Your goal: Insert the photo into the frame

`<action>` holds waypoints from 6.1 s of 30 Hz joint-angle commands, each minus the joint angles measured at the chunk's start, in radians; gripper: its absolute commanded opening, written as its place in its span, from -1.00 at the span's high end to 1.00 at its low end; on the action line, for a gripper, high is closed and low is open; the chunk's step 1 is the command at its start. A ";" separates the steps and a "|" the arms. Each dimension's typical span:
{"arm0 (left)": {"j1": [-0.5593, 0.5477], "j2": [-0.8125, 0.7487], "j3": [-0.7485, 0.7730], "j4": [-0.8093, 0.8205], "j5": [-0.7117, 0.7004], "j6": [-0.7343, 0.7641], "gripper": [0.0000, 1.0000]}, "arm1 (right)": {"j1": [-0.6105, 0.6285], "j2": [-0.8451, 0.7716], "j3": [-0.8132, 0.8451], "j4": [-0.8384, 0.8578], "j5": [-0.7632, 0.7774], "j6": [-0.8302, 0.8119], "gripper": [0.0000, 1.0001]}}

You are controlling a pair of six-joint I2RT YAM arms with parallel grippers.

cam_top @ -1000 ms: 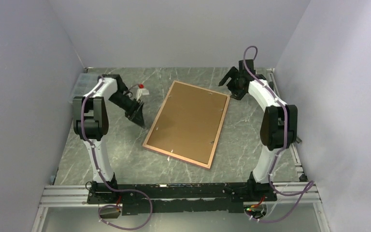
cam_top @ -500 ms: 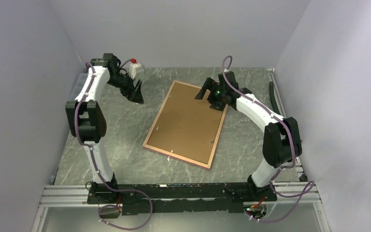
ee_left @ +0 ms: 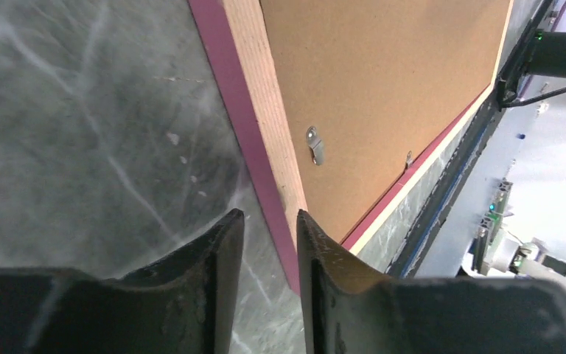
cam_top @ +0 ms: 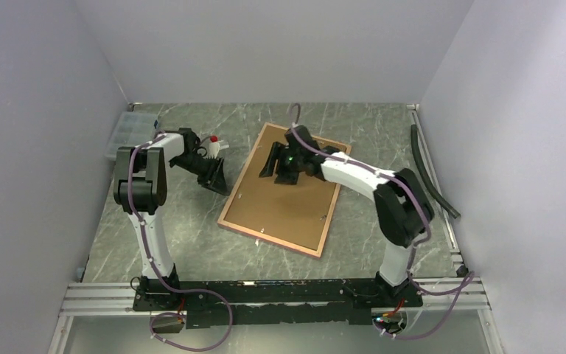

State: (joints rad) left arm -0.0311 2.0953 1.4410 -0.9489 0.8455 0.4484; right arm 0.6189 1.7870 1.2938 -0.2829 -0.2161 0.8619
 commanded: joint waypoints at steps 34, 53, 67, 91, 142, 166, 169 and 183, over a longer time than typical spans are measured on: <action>-0.084 -0.028 -0.160 0.111 0.040 -0.056 0.95 | 0.089 0.364 0.122 0.144 -0.204 0.084 0.25; -0.123 -0.050 -0.149 0.141 0.000 -0.088 0.95 | 0.119 0.343 0.089 0.019 -0.189 0.018 0.25; -0.137 -0.044 -0.147 0.151 0.003 -0.092 0.95 | 0.121 0.363 0.105 -0.035 -0.163 -0.004 0.28; -0.106 -0.071 -0.090 0.100 0.010 -0.087 0.95 | 0.041 0.337 0.302 -0.089 -0.042 -0.187 0.25; -0.145 -0.058 -0.106 0.250 0.020 -0.216 0.95 | 0.050 0.439 0.401 -0.282 0.221 -0.283 0.74; -0.146 -0.070 -0.140 0.242 0.012 -0.200 0.95 | 0.029 0.400 0.268 -0.199 0.180 -0.247 0.93; -0.145 -0.067 -0.142 0.240 0.011 -0.197 0.95 | 0.029 0.365 0.271 -0.178 0.173 -0.250 0.93; -0.146 -0.070 -0.114 0.227 0.035 -0.216 0.95 | 0.007 0.436 0.603 -0.193 0.183 -0.264 0.86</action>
State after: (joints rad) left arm -0.1680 2.0426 1.3186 -0.6971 0.8810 0.2634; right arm 0.6495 2.1662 1.7950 -0.4736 -0.0750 0.6125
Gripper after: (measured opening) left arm 0.033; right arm 0.067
